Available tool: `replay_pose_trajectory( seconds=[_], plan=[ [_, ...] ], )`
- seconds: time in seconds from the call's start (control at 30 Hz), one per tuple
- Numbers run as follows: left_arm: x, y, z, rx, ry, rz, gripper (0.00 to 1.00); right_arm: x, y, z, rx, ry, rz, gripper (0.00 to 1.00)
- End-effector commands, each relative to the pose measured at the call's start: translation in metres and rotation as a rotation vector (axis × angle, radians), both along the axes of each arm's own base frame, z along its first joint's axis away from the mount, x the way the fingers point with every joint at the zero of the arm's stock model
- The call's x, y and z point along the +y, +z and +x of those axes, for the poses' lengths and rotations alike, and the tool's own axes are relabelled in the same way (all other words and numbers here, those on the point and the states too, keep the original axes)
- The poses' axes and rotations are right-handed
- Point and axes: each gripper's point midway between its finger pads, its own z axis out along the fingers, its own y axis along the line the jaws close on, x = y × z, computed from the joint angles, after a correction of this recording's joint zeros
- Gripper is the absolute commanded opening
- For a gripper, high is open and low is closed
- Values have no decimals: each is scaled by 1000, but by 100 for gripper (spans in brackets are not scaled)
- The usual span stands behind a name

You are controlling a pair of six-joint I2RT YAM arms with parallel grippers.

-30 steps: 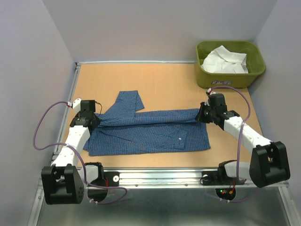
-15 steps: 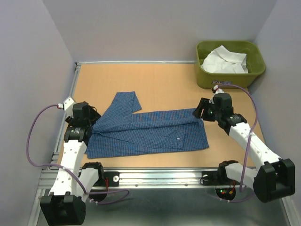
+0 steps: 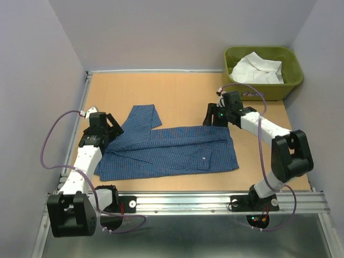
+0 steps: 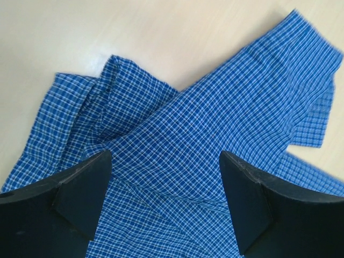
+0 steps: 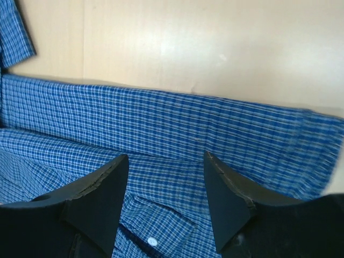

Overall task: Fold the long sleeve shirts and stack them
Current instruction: Fold the shirt

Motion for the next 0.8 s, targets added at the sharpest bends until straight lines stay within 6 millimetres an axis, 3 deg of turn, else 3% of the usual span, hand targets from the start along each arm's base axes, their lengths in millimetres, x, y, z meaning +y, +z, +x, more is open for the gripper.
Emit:
replay_pose_trajectory(
  seconds=[0.0,0.1,0.23,0.27,0.3,0.33,0.37,0.43,0.47,0.67,0.77],
  plan=[
    [-12,8,22,-19,-109,-3,93,44,19,16,-86,147,-1,63],
    [-15,5,38,-10,-138,4,93,63,6,12,-86,205,-49,63],
    [-36,9,69,-11,-214,36,94,75,-4,4,-78,230,-77,63],
    [-37,0,78,10,-219,51,94,77,-4,-1,-79,237,-80,63],
    [-40,-1,85,16,-228,60,94,78,-5,-3,-80,243,-81,64],
    [-48,8,106,-1,-260,82,94,80,-4,-9,-83,252,-80,64],
    [-48,9,108,-6,-256,85,94,81,-4,-9,-86,256,-80,64],
    [-53,4,128,8,-273,95,94,80,-3,-18,-86,264,-77,64],
    [-55,-10,137,34,-280,96,94,80,-6,-23,-81,270,-82,66],
    [-69,-7,185,11,-331,107,94,80,2,-42,-96,292,-64,70],
    [-73,-21,203,33,-350,126,93,79,5,-48,-102,295,-59,70]
  ],
)
